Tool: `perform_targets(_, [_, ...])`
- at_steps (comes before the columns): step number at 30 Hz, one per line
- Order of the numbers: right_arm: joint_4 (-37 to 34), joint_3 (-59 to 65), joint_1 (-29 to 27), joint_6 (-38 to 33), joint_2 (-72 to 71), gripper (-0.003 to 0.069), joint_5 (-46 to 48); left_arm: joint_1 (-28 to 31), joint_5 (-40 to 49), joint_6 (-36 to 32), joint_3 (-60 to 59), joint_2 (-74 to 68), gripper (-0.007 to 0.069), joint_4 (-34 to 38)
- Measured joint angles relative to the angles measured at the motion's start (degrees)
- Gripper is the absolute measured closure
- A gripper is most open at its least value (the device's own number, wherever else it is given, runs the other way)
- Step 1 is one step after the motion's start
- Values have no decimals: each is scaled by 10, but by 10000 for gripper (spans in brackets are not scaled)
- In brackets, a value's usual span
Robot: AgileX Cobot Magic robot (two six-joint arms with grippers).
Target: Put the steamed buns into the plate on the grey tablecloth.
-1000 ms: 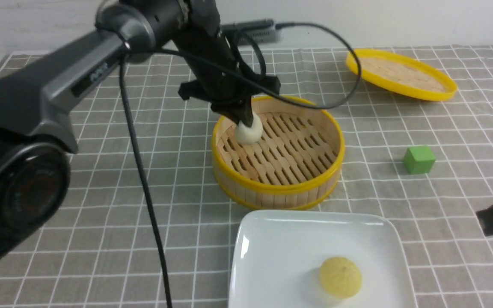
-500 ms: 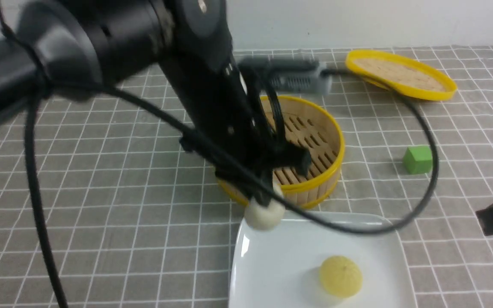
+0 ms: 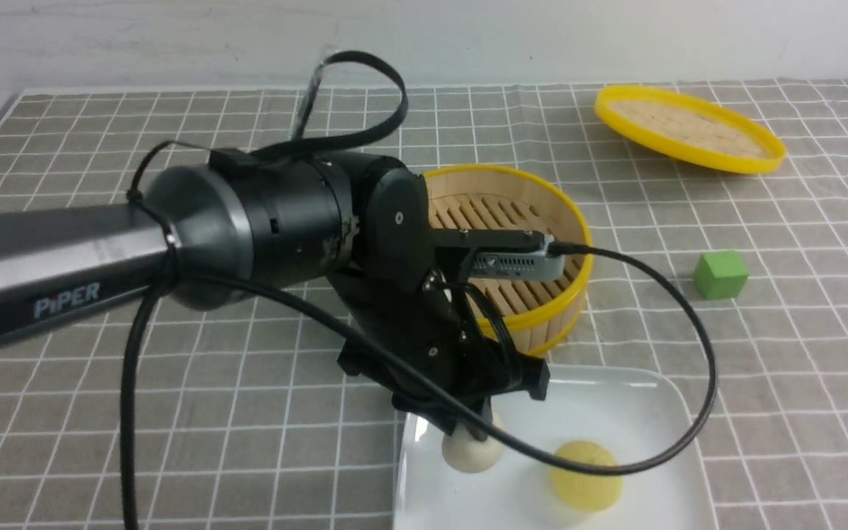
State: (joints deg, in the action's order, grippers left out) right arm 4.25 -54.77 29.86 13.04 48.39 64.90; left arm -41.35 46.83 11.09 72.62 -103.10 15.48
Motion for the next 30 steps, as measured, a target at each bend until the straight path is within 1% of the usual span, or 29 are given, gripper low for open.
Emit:
perform_targets(3, [6,0,0,0,-83,630,31,-1,-12,-16,-1,-17,304,3])
perform_targets(6, [8,2,0,1,-177,626,50,-1,-19,-27,-1,-22,225,3])
perform_targets(8, [10,15,0,1,-245,624,42,-1,-20,-32,3,-20,193,4])
perform_targets(10, [11,35,0,1,-285,623,26,-1,-20,-35,7,-15,183,4])
perform_targets(11, [12,58,0,1,-329,621,-5,-1,-19,-40,13,-8,179,3])
perform_targets(13, [15,93,0,1,-370,620,-48,-1,-16,-46,22,-1,178,3])
perform_targets(15, [22,170,0,0,-419,619,-133,-1,-14,-49,34,18,181,-3])
perform_targets(18, [25,254,0,-8,-434,619,-232,-1,-12,-50,45,41,202,-12])
perform_targets(22, [25,322,0,-13,-431,615,-325,-1,-15,-50,47,58,248,-14])
perform_targets(23, [25,324,0,-13,-431,615,-329,-1,-16,-50,47,58,253,-14])
perform_targets(26, [25,338,0,-14,-431,615,-378,-1,-16,-50,47,58,309,-16])
perform_targets(29, [25,338,0,-14,-431,610,-389,-1,-16,-50,47,58,374,-16])
perform_targets(30, [25,338,0,-14,-431,610,-390,-1,-16,-50,47,58,379,-16])
